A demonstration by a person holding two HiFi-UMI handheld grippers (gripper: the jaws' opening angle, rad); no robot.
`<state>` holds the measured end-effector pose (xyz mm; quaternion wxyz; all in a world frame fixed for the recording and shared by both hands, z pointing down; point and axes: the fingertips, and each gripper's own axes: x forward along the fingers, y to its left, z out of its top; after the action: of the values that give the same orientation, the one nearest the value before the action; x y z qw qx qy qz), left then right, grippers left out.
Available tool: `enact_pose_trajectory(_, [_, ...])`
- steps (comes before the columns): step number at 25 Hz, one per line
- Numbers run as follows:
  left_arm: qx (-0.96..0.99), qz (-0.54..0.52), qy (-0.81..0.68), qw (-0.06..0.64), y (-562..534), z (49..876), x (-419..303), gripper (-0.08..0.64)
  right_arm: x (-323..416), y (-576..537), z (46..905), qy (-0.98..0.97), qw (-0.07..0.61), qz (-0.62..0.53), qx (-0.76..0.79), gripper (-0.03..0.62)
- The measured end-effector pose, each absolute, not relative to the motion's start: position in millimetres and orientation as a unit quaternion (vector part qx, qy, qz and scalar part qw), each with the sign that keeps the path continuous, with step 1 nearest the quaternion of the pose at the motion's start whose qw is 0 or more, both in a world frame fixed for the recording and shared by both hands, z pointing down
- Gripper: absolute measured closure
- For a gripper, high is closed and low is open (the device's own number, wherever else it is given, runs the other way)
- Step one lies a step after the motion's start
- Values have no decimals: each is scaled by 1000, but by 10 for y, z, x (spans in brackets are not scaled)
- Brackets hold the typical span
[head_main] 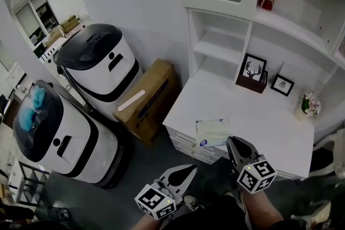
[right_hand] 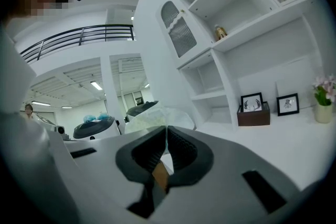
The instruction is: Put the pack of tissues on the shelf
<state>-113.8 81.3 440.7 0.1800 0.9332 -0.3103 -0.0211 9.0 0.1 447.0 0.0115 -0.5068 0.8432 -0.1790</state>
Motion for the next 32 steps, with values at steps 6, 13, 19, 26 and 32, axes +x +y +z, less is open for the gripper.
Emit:
enact_pose_trajectory(6, [932,-32,-311,184,814,4409,-1212,555,-34,45,4455,847,9,-175,-502,583])
enact_pose_trajectory(13, [930,-37,-314,186,829,4376,-1233,555,-44,-27,4410,848,8,-175,-501,583])
enact_pose_trajectory(19, [922,-37,-338,188,703,4383,-1392,555,-130,-246,4399,852,15,-179,-491,583])
enact_pose_trajectory(26, [920,-30,-335,201,504,4495,-1330,555,-48,-455,4446,848,19,-184,-496,583])
enact_pose_trajectory(32, [922,-20,-327,209,281,4572,-1176,555,82,-656,4526,845,20,-192,-499,583])
